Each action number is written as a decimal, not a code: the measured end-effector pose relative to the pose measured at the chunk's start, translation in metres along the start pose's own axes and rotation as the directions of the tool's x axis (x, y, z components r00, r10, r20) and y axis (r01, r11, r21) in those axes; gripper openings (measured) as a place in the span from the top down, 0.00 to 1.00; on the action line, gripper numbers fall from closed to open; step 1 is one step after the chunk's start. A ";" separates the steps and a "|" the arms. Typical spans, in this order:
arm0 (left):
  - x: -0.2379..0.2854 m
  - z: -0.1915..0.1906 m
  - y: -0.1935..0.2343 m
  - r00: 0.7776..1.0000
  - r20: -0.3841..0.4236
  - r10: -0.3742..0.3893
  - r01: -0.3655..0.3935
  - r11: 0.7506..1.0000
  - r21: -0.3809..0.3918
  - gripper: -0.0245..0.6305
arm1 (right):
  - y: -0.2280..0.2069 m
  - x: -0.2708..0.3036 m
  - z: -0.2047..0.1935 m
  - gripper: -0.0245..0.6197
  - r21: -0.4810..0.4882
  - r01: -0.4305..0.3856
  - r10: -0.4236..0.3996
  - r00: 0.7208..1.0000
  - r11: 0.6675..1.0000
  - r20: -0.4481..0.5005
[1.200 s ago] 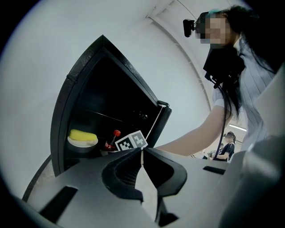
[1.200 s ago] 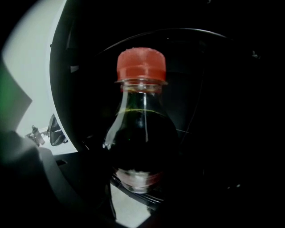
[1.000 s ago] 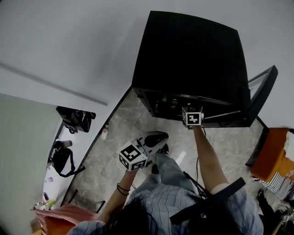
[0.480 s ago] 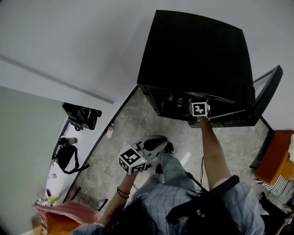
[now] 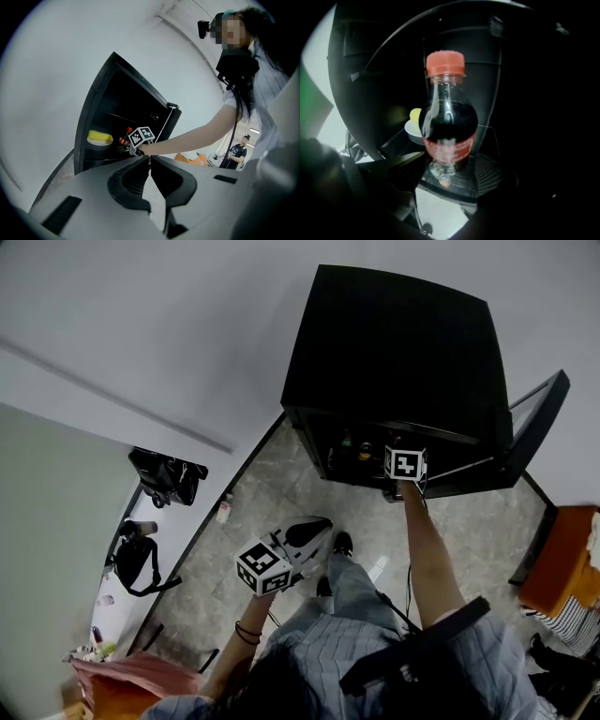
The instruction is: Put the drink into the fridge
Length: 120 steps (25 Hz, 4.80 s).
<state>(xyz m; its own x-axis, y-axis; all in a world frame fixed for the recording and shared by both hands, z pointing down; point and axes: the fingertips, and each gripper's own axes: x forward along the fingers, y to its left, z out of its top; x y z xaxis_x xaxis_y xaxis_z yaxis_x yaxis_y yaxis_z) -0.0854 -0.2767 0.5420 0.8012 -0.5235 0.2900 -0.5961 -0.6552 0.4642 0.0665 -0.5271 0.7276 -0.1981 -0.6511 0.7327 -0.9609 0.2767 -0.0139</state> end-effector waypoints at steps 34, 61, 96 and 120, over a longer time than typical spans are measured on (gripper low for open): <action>-0.092 -0.028 -0.079 0.993 0.115 -0.025 0.019 0.999 0.050 0.95 | 0.140 -0.252 -0.016 0.60 -0.027 -0.335 0.327 0.897 0.942 0.296; -0.152 -0.091 -0.187 0.980 0.180 -0.091 0.084 0.996 0.044 0.95 | 0.217 -0.429 -0.133 0.80 -0.009 -0.405 0.383 0.858 0.914 0.342; -0.120 -0.148 -0.361 0.974 0.224 0.026 -0.039 0.998 0.056 0.95 | 0.138 -0.575 -0.263 0.86 -0.036 -0.525 0.500 0.784 0.850 0.368; -0.120 -0.187 -0.449 0.967 0.250 0.049 -0.072 0.994 0.084 0.95 | 0.114 -0.644 -0.321 0.90 -0.103 -0.527 0.526 0.771 0.843 0.361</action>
<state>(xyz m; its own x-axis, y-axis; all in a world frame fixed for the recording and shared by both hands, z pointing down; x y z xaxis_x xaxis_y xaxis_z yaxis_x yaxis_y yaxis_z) 0.0959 0.1827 0.4553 0.7321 -0.6747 0.0942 -0.6549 -0.6590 0.3699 0.1464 0.1507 0.4732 -0.7275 -0.6112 0.3118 -0.6861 0.6494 -0.3279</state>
